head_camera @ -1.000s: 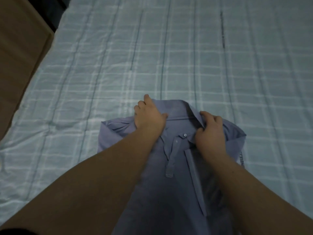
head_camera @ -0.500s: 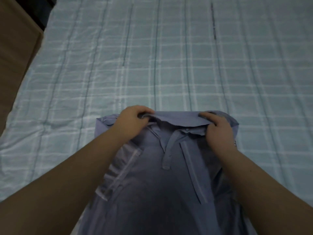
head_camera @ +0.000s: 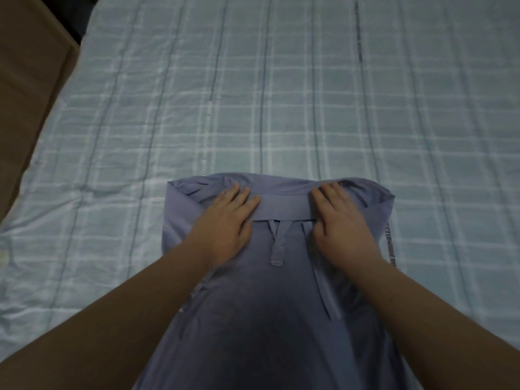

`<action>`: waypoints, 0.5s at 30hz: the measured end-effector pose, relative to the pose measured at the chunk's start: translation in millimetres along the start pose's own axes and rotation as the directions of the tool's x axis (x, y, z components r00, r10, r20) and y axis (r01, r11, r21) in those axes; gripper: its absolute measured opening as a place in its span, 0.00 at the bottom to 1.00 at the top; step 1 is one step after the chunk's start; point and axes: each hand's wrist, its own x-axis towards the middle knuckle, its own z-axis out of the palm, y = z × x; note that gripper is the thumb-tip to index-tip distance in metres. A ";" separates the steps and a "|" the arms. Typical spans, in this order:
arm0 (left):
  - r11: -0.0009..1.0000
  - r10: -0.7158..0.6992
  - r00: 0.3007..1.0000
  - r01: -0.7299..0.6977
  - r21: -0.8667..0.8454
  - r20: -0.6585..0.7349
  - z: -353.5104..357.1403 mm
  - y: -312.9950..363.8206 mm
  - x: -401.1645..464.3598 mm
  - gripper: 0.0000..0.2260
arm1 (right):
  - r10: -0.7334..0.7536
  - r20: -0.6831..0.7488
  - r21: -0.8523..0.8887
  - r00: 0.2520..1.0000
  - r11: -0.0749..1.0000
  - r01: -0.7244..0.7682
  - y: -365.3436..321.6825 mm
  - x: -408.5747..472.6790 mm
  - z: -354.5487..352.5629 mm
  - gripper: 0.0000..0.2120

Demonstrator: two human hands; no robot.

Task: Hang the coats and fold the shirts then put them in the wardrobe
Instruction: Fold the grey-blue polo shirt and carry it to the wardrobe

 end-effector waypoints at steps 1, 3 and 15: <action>1.000 -0.008 1.000 0.008 0.021 0.030 2.6 1.7 0.4 0.28 | -0.012 0.037 -0.035 0.999 0.999 0.014 -1.3 -1.4 6.2 0.27; 0.998 -0.038 0.994 0.032 0.057 0.098 5.1 3.1 1.7 0.33 | 0.010 0.142 -0.097 0.990 0.995 0.004 -0.7 -5.6 15.7 0.31; 0.992 -0.030 0.999 0.025 -0.127 -0.044 4.5 34.3 -120.9 0.25 | -0.016 0.076 -0.016 0.997 1.000 0.017 -42.7 -152.9 5.2 0.27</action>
